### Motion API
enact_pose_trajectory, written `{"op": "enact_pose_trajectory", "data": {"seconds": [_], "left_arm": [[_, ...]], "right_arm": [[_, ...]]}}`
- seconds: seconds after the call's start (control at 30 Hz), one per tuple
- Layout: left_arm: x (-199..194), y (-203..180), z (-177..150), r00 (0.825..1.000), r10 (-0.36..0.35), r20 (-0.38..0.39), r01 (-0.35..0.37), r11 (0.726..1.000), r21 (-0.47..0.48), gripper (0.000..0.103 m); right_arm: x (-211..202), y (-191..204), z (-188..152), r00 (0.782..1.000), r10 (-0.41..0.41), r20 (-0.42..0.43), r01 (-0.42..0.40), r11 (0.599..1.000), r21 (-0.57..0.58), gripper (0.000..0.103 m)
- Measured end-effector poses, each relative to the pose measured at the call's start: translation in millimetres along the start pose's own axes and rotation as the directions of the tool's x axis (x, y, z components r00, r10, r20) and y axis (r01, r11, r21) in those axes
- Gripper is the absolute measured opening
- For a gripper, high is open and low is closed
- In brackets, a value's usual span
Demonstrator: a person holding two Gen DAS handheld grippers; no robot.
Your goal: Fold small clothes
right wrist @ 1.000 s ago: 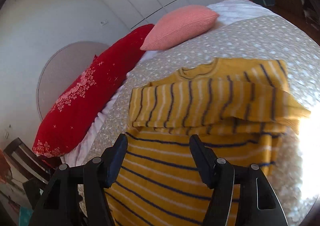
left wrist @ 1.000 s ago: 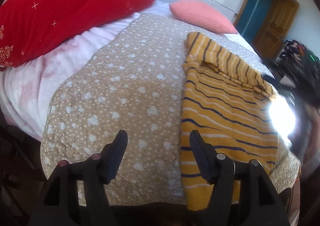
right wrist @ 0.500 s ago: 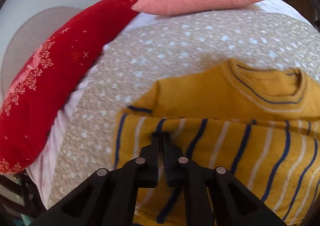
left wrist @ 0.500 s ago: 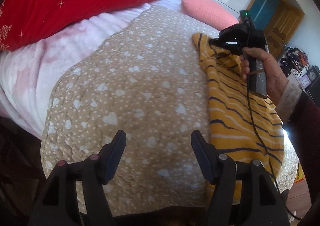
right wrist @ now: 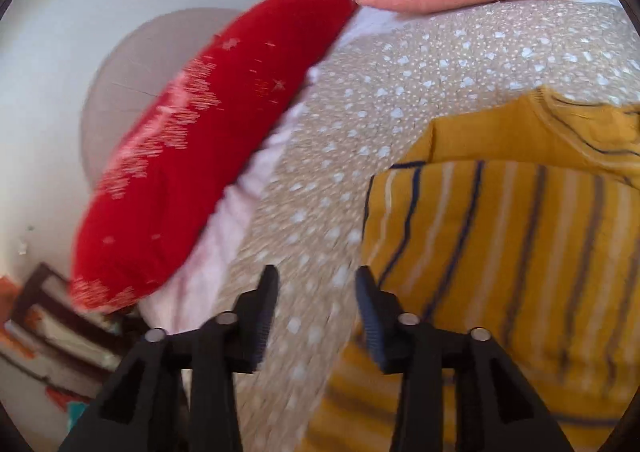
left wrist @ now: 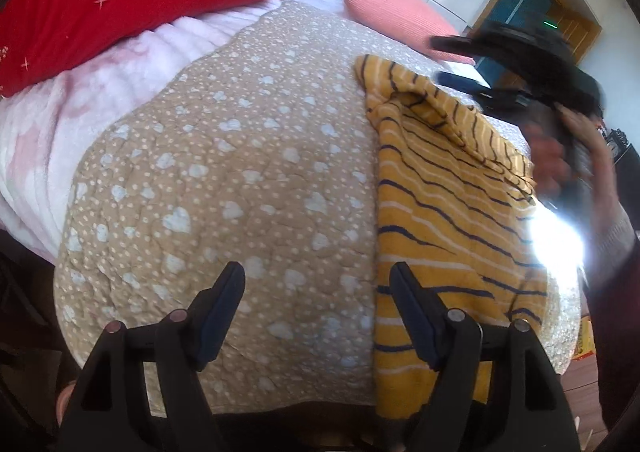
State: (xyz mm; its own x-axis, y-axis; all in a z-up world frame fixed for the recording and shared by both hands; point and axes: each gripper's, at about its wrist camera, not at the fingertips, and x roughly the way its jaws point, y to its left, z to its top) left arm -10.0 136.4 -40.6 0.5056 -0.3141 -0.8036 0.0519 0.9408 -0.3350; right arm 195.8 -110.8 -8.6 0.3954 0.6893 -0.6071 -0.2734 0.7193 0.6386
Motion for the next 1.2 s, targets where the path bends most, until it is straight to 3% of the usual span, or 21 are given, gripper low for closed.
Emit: {"op": "enact_pose_trajectory", "data": {"seconds": [0.07,0.13,0.2,0.27,0.3,0.37,0.4,0.43,0.47,0.5,0.53,0.63,0.67,0.77,0.87,0.93,1.0,1.1,1.2], "left_arm": [[1,-6,-3,1.0,-0.029,-0.002,0.029,1.0,-0.001,0.075],[1,-13,-6,0.998,-0.054,-0.011,0.054,0.999,0.0,0.077],[0,-18,-8,0.998,-0.055,-0.017,0.055,0.998,0.005,0.077],[-4,-23,-9,0.999,-0.037,-0.018,0.037,0.999,0.016,0.077],[-6,-24,-9,0.999,-0.031,-0.014,0.031,0.999,0.019,0.077],[-9,-27,-11,1.0,-0.024,-0.002,0.024,0.999,0.025,0.078],[-9,-27,-13,1.0,-0.022,-0.001,0.022,0.999,0.024,0.079],[-7,-28,-16,1.0,-0.025,-0.007,0.025,1.0,0.018,0.079],[-3,-27,-18,0.999,-0.033,-0.018,0.033,0.999,0.01,0.079],[0,-27,-21,0.999,-0.042,-0.032,0.042,0.999,0.003,0.079],[7,-27,-26,0.996,-0.061,-0.059,0.061,0.998,-0.01,0.079],[22,-29,-35,0.988,-0.103,-0.114,0.101,0.994,-0.029,0.079],[26,-31,-38,0.985,-0.118,-0.128,0.115,0.993,-0.031,0.079],[36,-42,-44,0.973,-0.168,-0.156,0.167,0.986,-0.019,0.079],[41,-54,-51,0.966,-0.202,-0.162,0.208,0.978,0.018,0.079],[39,-59,-54,0.963,-0.216,-0.16,0.224,0.974,0.037,0.068],[35,-59,-56,0.964,-0.222,-0.148,0.232,0.971,0.052,0.065],[36,-48,-57,0.955,-0.259,-0.146,0.263,0.965,0.008,0.065],[41,-38,-60,0.939,-0.306,-0.156,0.304,0.952,-0.036,0.074]], "right_arm": [[-53,-7,-20,0.999,-0.038,0.034,0.039,0.998,-0.044,0.061],[-107,-20,-40,0.989,-0.124,0.075,0.13,0.988,-0.08,0.064],[-159,-33,-55,0.957,-0.261,0.123,0.275,0.955,-0.112,0.064],[-216,-45,-67,0.898,-0.401,0.181,0.424,0.899,-0.111,0.064],[-246,-50,-72,0.854,-0.472,0.22,0.5,0.86,-0.097,0.063],[-297,-54,-84,0.74,-0.606,0.293,0.65,0.756,-0.078,0.067],[-316,-55,-91,0.693,-0.651,0.31,0.699,0.712,-0.068,0.073],[-331,-57,-100,0.665,-0.677,0.316,0.725,0.687,-0.053,0.076],[-342,-60,-112,0.659,-0.682,0.316,0.726,0.687,-0.032,0.076],[-347,-63,-125,0.678,-0.665,0.313,0.704,0.71,-0.016,0.077],[-347,-67,-141,0.713,-0.633,0.301,0.665,0.747,-0.003,0.077],[-311,-89,-195,0.853,-0.474,0.217,0.475,0.879,0.054,0.078],[-292,-96,-212,0.888,-0.42,0.188,0.413,0.908,0.076,0.078],[-232,-108,-254,0.957,-0.26,0.129,0.242,0.96,0.141,0.077],[-187,-114,-270,0.982,-0.135,0.131,0.103,0.969,0.223,0.076],[-166,-111,-270,0.981,-0.166,0.104,0.141,0.967,0.214,0.076],[-155,-98,-269,0.973,-0.203,0.114,0.185,0.971,0.152,0.076],[-142,-93,-277,0.985,-0.146,0.094,0.13,0.98,0.151,0.076],[-136,-96,-295,0.991,-0.102,0.086,0.083,0.976,0.203,0.076]]}}
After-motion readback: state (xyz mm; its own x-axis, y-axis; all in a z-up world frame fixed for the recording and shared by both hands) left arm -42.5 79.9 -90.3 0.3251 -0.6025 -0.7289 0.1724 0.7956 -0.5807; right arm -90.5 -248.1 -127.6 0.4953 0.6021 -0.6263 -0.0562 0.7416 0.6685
